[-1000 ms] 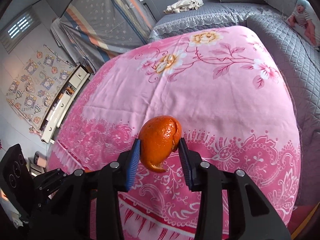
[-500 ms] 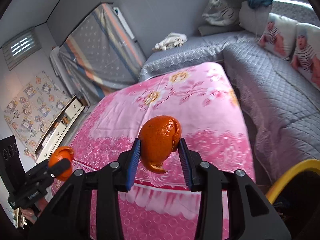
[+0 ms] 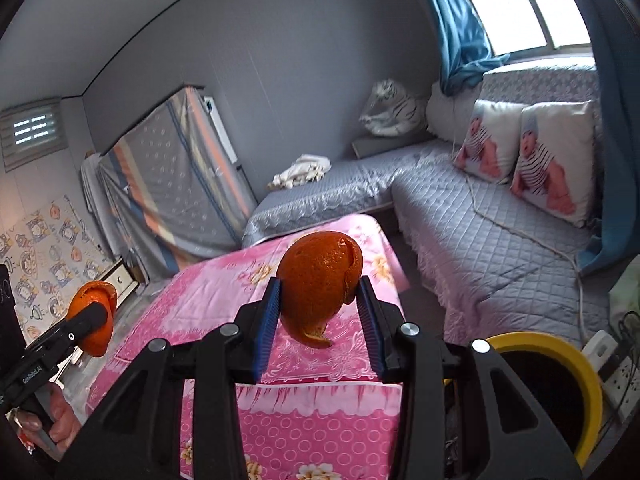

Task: Collect trash
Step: 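Carry the oranges in both grippers to the yellow bin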

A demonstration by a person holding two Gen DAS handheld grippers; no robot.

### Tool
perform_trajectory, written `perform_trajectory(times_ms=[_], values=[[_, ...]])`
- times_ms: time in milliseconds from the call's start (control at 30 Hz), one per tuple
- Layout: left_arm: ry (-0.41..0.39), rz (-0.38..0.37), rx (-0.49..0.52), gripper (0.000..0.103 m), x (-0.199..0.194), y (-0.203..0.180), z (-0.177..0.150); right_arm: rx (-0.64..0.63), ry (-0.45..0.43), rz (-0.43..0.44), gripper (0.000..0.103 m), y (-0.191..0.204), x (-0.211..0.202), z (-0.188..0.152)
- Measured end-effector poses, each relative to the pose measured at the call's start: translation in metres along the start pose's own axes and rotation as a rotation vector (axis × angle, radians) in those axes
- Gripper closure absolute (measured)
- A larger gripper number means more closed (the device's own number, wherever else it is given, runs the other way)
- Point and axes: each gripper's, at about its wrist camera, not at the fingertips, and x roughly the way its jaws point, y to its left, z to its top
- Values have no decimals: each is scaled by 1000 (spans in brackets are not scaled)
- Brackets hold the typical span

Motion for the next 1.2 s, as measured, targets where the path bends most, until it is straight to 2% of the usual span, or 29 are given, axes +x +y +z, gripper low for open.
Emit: perform_trajectory(times_ms=[233, 700, 1000, 1200], values=[[-51, -85, 63, 65, -6, -50, 11, -2, -109, -86, 67, -24, -47, 2], [-48, -199, 150, 65, 21, -129, 14, 74, -234, -251, 67, -86, -125, -14], [-36, -247, 176, 65, 43, -162, 10, 93, -257, -302, 67, -109, -138, -26], [25, -266, 176, 65, 71, -170, -2, 123, -209, -311, 66, -123, -126, -33]])
